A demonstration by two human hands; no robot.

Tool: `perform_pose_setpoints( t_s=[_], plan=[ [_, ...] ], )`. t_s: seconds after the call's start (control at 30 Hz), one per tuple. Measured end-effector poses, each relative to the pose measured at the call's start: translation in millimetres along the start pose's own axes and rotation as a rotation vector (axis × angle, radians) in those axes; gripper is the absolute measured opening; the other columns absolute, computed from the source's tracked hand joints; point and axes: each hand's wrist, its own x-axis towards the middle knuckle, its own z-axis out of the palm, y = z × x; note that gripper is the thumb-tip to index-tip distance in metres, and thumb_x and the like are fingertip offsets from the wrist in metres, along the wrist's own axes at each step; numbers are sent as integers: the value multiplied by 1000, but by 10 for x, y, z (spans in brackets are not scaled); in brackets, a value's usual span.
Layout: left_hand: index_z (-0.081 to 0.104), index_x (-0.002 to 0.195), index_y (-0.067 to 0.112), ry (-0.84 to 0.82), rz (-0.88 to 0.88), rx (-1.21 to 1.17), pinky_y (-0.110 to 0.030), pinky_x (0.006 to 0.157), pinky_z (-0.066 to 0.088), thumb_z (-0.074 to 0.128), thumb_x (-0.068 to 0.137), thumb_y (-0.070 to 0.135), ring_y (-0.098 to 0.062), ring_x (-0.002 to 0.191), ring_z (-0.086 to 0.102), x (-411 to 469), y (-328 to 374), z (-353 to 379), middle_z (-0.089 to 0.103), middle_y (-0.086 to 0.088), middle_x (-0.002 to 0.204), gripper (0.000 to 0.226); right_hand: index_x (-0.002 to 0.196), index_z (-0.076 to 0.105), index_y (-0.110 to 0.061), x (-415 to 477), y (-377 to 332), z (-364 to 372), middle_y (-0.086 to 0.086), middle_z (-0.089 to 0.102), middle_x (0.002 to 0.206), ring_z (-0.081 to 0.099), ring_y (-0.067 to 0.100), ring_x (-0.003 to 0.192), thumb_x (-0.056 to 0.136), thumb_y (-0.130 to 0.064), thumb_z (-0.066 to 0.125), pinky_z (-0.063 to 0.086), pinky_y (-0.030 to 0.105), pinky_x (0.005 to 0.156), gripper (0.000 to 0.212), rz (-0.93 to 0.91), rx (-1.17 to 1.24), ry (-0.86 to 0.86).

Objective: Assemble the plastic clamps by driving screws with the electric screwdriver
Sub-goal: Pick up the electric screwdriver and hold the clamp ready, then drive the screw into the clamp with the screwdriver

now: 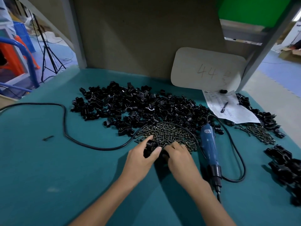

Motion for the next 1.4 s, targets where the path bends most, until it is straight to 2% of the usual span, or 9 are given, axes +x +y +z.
perform_pose_setpoints(
  t_s=[0.1, 0.2, 0.37, 0.53, 0.67, 0.9, 1.07, 1.2, 1.4],
  plan=[
    [60, 133, 34, 31, 6, 10, -13, 58, 41, 57, 89, 63, 2, 63, 56, 5, -18, 6, 60, 27, 67, 52, 119, 61, -16, 12, 7, -27, 2, 57, 113, 49, 22, 102, 104, -13, 50, 40, 32, 86, 19, 31, 96, 61],
    [59, 134, 35, 18, 43, 35, -13, 58, 39, 51, 94, 63, 2, 64, 56, -3, -2, 3, 59, 23, 65, 50, 117, 67, -26, 13, 45, -173, -9, 62, 105, 59, 4, 95, 104, -25, 56, 44, 16, 80, 17, 128, 466, 178],
    [53, 141, 39, -33, 84, 53, -8, 66, 40, 54, 96, 57, 7, 79, 59, -17, 6, 7, 62, 22, 83, 49, 105, 77, -20, 11, 5, -344, -2, 75, 88, 72, 12, 85, 100, -12, 64, 59, 28, 79, 16, 235, 1122, 201],
    [51, 144, 35, -54, 107, 79, -9, 81, 46, 59, 98, 47, 7, 102, 57, -9, -3, 11, 64, 14, 114, 49, 103, 77, -12, 13, -75, -337, 5, 77, 89, 70, 16, 82, 96, -3, 67, 59, 26, 75, 15, 232, 1322, 137],
    [50, 146, 35, -76, 112, 102, -17, 82, 49, 59, 98, 40, 1, 99, 60, 4, -9, 18, 63, 12, 114, 49, 94, 81, -19, 13, -109, -294, 6, 77, 89, 71, 15, 81, 95, -3, 69, 59, 25, 74, 21, 207, 1315, 109],
    [54, 140, 40, -105, 163, 137, -9, 72, 40, 61, 97, 38, 5, 89, 56, 12, -35, 46, 58, 18, 98, 44, 98, 82, -26, 25, -66, -292, 2, 79, 90, 74, 22, 86, 96, -11, 70, 60, 36, 80, 19, 145, 1060, 39],
    [53, 140, 38, -111, 177, 155, -6, 73, 39, 56, 98, 46, 5, 93, 55, 12, -63, 62, 58, 16, 105, 43, 109, 79, -32, 45, 16, -379, -5, 77, 83, 64, 0, 66, 98, -20, 67, 49, 18, 63, 20, 90, 800, -59],
    [49, 141, 43, -119, 184, 198, -7, 72, 39, 57, 97, 48, 3, 90, 54, 21, -71, 80, 57, 17, 104, 45, 99, 74, -26, 57, 12, -421, -2, 75, 85, 68, 13, 77, 96, -17, 70, 58, 37, 75, 10, 102, 775, -74],
    [48, 128, 51, -147, 224, 254, -15, 63, 41, 45, 89, 57, -1, 82, 54, -8, -65, 104, 53, 15, 89, 40, 90, 62, -23, 72, -26, -464, -6, 66, 73, 58, 7, 68, 103, -44, 54, 42, 28, 60, 26, 1, 305, -140]
  ],
)
